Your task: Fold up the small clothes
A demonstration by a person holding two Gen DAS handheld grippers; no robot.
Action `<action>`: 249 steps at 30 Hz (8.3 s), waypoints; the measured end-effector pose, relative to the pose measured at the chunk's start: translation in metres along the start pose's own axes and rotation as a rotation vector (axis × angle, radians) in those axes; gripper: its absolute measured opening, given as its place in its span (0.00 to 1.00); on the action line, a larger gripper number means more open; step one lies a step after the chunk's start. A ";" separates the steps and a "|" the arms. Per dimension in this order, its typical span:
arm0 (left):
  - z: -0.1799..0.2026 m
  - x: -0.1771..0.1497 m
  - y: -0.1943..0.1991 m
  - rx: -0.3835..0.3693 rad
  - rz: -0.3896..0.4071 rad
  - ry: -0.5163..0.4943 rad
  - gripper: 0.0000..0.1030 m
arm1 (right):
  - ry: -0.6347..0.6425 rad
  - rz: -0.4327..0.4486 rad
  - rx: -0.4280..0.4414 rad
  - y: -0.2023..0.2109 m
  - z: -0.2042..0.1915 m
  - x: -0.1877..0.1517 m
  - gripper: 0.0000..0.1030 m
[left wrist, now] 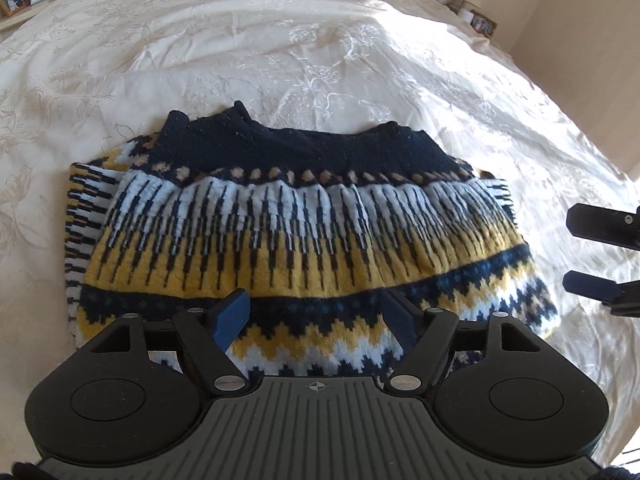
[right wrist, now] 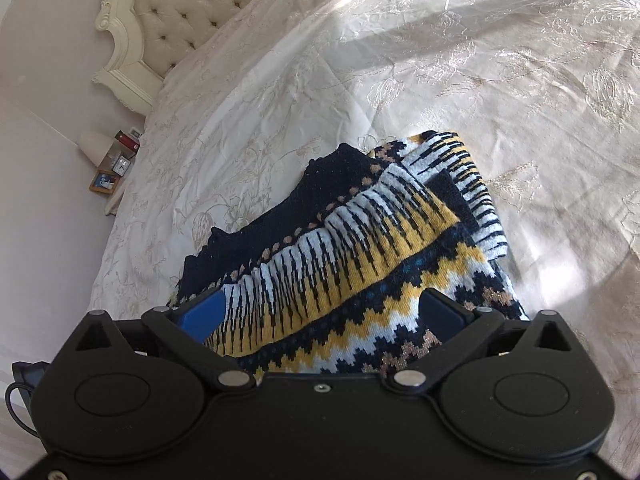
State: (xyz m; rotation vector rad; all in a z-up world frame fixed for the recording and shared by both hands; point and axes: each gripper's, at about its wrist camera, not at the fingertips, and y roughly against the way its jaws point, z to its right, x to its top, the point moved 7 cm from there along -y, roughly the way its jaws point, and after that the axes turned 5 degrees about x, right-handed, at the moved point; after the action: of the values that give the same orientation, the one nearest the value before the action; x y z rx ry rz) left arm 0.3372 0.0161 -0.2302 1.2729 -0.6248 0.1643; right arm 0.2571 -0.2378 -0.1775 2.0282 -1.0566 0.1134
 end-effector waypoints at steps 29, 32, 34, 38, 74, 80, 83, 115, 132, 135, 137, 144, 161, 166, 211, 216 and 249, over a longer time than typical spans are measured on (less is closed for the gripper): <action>0.015 0.017 -0.078 0.138 -0.114 -0.088 1.00 | 0.046 -0.122 0.005 -0.021 0.030 0.018 1.00; 0.015 0.017 -0.079 0.144 -0.117 -0.087 1.00 | 0.048 -0.141 0.000 -0.028 0.035 0.023 1.00; 0.015 0.018 -0.079 0.146 -0.116 -0.087 1.00 | 0.046 -0.150 0.000 -0.032 0.039 0.027 1.00; 0.015 0.018 -0.079 0.147 -0.116 -0.088 1.00 | 0.049 -0.166 0.005 -0.041 0.043 0.032 1.00; -0.015 0.071 -0.075 0.230 0.003 -0.038 0.92 | 0.337 -0.232 -0.015 -0.097 0.054 0.081 0.25; -0.009 0.076 -0.065 0.228 0.036 -0.014 0.92 | 0.407 -0.244 -0.072 -0.095 0.061 0.087 0.15; -0.002 0.075 -0.057 0.230 0.045 -0.018 0.92 | 0.346 -0.250 -0.087 -0.096 0.072 0.088 0.16; 0.020 0.054 -0.089 0.306 -0.202 0.030 0.93 | 0.125 -0.162 -0.002 0.019 0.081 0.021 1.00; 0.038 0.004 0.003 0.331 -0.086 0.084 0.90 | 0.056 -0.204 0.046 0.009 0.099 0.013 1.00; 0.040 -0.005 0.014 0.344 -0.090 0.085 0.90 | 0.048 -0.207 0.056 0.009 0.102 0.016 1.00; 0.042 -0.009 0.019 0.348 -0.087 0.099 0.90 | 0.045 -0.204 0.066 0.009 0.104 0.019 1.00; 0.049 -0.010 0.042 0.358 -0.049 0.131 0.90 | 0.020 -0.180 0.096 0.009 0.117 0.032 1.00; 0.026 -0.027 0.055 0.386 -0.053 0.165 0.90 | 0.012 -0.256 0.178 -0.047 0.117 0.055 1.00; 0.019 -0.015 0.042 0.368 -0.064 0.158 0.90 | 0.052 -0.309 0.195 -0.073 0.103 0.050 1.00; 0.026 0.037 -0.054 0.353 -0.167 0.107 0.90 | 0.003 -0.371 0.255 -0.093 0.103 0.058 1.00; 0.028 0.003 -0.048 0.351 -0.203 0.095 0.90 | 0.052 -0.372 0.209 -0.091 0.092 0.054 0.71; -0.174 -0.061 0.093 0.320 -0.094 0.346 0.89 | 0.396 -0.426 0.186 -0.152 -0.187 -0.041 0.31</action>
State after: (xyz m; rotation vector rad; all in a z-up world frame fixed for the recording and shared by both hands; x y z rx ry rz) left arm 0.3055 0.2191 -0.2111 1.5347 -0.2449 0.4091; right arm 0.3903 -0.0336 -0.1678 2.2306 -0.3693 0.3824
